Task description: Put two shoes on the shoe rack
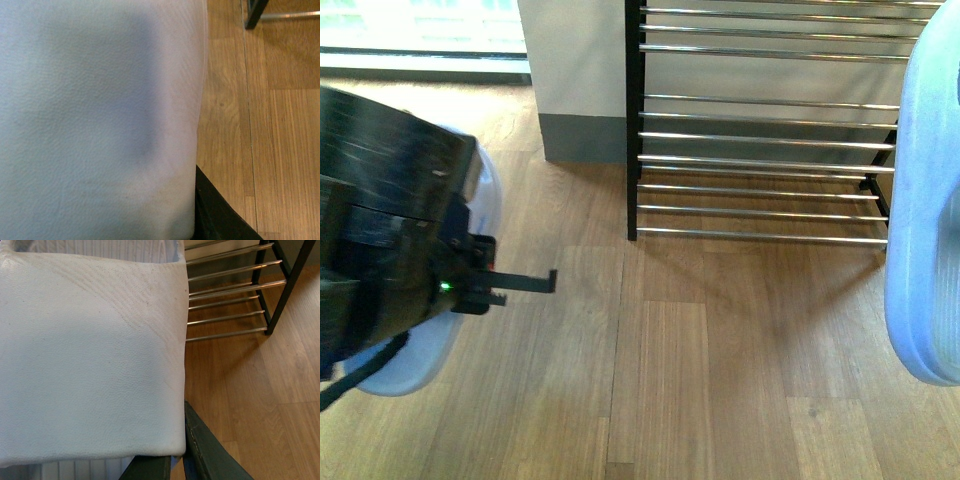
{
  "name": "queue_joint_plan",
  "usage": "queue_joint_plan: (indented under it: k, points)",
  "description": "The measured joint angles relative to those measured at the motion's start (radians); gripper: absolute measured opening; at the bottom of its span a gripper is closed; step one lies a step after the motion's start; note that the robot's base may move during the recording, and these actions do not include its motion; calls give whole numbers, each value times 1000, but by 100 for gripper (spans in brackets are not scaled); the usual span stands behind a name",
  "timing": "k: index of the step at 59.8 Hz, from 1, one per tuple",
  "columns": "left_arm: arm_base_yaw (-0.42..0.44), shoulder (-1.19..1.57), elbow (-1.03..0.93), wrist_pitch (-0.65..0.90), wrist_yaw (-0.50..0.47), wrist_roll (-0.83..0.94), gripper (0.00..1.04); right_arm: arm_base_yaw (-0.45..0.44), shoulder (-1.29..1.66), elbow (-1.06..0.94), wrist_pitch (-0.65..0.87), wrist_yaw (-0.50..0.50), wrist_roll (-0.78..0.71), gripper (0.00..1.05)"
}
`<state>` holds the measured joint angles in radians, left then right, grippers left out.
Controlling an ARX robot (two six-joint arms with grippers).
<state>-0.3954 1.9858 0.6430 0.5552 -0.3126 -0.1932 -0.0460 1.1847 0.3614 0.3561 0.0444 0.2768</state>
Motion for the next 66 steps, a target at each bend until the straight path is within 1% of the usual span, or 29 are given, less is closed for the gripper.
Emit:
queue_joint_plan:
  k: [10, 17, 27, 32, 35, 66]
  points:
    - [20, -238, -121, -27, -27, -6, 2, 0, 0, 0, 0, 0, 0, 1]
    - [39, -408, -186, -82, -40, -5, 2, 0, 0, 0, 0, 0, 0, 1]
    - [53, -645, -247, -197, -69, 5, 2, 0, 0, 0, 0, 0, 0, 1]
    - [50, -836, -273, -311, -109, 21, 2, 0, 0, 0, 0, 0, 0, 1]
    - [49, -902, -282, -332, -116, 26, 2, 0, 0, 0, 0, 0, 0, 1]
    - [47, -923, -285, -336, -117, 35, 2, 0, 0, 0, 0, 0, 0, 1]
